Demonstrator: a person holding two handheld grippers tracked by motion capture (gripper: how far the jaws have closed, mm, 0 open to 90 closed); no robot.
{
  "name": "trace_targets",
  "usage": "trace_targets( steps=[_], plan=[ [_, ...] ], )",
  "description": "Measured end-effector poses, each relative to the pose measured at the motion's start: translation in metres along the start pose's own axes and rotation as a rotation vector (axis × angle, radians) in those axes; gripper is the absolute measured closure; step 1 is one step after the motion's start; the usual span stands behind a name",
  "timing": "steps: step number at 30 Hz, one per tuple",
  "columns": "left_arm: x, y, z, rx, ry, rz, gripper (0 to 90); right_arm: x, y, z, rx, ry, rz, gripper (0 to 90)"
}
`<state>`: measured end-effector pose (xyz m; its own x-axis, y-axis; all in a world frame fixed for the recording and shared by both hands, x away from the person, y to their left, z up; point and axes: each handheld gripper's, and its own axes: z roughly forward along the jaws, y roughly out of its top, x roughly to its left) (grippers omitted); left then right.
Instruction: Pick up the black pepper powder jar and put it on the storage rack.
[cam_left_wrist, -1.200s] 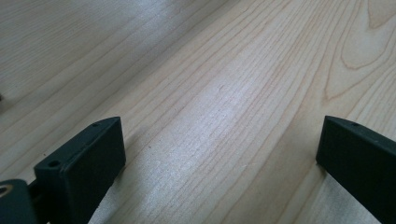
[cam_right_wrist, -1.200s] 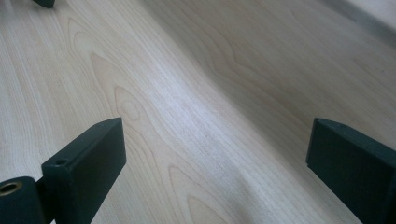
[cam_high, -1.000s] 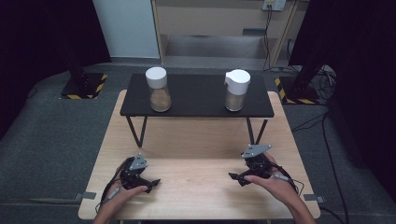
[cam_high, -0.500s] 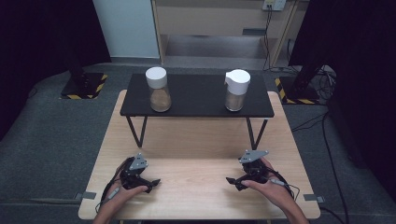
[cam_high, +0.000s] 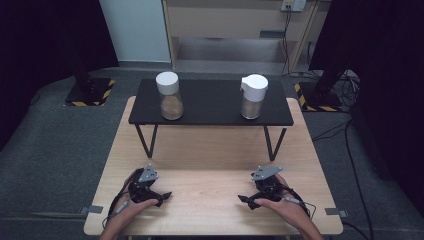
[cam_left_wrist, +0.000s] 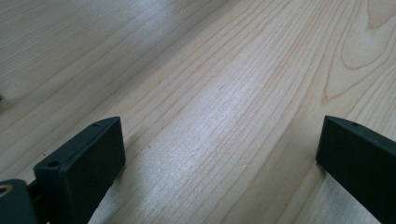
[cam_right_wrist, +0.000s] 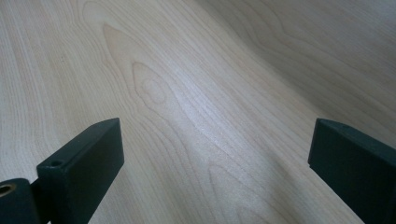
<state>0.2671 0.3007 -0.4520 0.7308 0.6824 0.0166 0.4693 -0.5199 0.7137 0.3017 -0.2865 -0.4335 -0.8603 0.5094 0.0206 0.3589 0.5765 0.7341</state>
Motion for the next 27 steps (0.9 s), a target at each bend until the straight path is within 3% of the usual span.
trace_targets(
  steps=[27],
  plan=[
    [0.000, 0.000, 0.000, 0.000, 0.000, 0.000, 0.0, 0.015, -0.011, 0.022, 0.012, -0.007, -0.021, 2.2]
  ],
)
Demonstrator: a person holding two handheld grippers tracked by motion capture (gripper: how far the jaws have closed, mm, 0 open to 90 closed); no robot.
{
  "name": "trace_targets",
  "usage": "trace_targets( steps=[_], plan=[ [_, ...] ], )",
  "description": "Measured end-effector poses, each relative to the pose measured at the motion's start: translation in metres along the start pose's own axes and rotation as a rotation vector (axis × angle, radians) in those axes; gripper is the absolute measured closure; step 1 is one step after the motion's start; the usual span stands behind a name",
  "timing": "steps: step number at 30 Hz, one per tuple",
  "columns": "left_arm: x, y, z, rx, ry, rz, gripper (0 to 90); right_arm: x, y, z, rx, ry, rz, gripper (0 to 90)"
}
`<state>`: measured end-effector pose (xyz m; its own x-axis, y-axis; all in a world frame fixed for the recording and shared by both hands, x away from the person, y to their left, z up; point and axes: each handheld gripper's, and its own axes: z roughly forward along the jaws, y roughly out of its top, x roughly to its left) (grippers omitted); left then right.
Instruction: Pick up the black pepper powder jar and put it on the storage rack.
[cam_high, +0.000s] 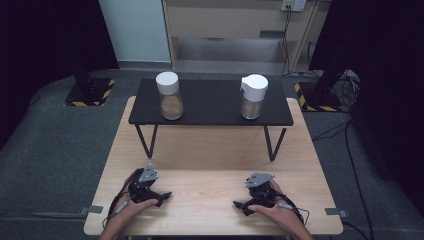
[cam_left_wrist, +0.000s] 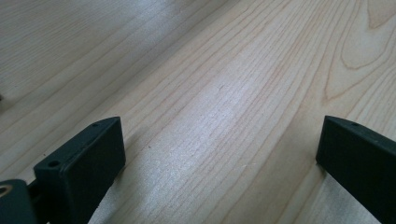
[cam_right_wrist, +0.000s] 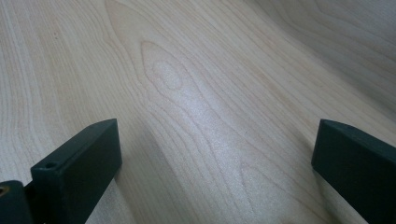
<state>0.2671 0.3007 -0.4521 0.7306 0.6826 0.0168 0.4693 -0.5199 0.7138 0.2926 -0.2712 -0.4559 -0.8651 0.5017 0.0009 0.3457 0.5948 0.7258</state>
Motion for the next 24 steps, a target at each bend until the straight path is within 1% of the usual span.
trace_targets(
  steps=[7, 24],
  plan=[
    [-0.0001, 0.0000, 0.0000, 0.000, 0.000, 0.000, 0.0, 0.0022, -0.0018, 0.0005, -0.006, -0.008, -0.004, 1.5],
    [0.0001, 0.0000, 0.0000, 0.000, 0.000, 0.000, 0.0, 0.0018, -0.0019, 0.0007, -0.007, -0.006, -0.003, 1.3]
  ],
)
